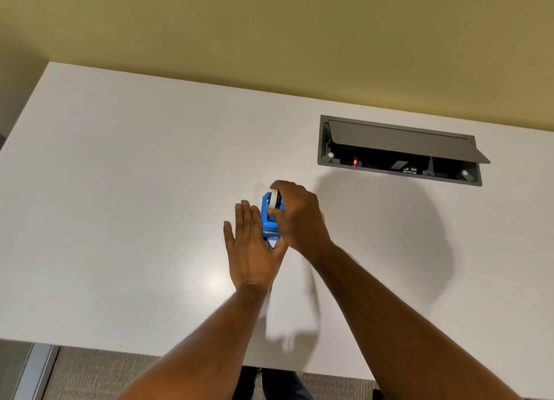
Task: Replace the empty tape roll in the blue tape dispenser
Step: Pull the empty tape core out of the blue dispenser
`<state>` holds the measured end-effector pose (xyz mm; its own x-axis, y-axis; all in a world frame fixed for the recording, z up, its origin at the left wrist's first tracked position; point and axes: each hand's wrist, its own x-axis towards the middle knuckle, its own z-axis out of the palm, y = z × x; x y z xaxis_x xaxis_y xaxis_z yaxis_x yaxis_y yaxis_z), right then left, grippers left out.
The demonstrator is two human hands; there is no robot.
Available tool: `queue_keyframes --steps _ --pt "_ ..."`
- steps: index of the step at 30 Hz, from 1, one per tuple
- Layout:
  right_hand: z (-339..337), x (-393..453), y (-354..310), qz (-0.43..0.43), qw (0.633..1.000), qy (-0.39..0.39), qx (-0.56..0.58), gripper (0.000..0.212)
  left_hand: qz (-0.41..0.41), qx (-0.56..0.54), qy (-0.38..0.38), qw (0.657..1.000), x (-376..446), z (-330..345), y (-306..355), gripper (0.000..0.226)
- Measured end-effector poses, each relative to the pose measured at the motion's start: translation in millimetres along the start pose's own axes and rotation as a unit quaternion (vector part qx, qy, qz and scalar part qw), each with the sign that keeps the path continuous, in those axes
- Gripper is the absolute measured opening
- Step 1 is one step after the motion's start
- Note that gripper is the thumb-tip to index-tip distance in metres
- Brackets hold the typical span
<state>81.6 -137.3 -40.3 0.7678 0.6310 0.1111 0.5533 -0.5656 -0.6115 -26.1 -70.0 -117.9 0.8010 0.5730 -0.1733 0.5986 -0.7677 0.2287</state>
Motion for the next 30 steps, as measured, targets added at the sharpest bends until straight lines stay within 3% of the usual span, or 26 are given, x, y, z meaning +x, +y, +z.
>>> queue_keyframes --steps 8,12,14,16,19,23,30 --pt "-4 -5 -2 0.046 0.998 -0.018 0.035 0.045 0.007 -0.051 0.007 0.999 -1 -4 1 0.094" --pt "-9 -11 -5 0.107 0.992 -0.022 0.068 0.046 0.032 -0.172 -0.016 0.984 -3 -17 -6 0.104" --pt "-12 -16 -7 0.130 0.988 -0.015 0.085 0.048 0.035 -0.283 -0.049 0.957 -6 -27 -14 0.102" --pt "-16 -20 -11 0.139 0.985 -0.008 0.098 0.048 0.032 -0.361 -0.066 0.930 -10 -42 -21 0.079" --pt "-18 -24 -15 0.148 0.982 0.004 0.121 0.046 0.013 -0.413 0.000 0.911 -11 -62 -24 0.039" --pt "-17 -31 -19 0.171 0.969 0.016 0.177 0.043 -0.006 -0.476 0.061 0.877 -4 -85 -16 0.028" --pt "-16 -36 -24 0.181 0.958 0.010 0.223 0.038 -0.006 -0.512 0.031 0.858 2 -95 5 0.017"
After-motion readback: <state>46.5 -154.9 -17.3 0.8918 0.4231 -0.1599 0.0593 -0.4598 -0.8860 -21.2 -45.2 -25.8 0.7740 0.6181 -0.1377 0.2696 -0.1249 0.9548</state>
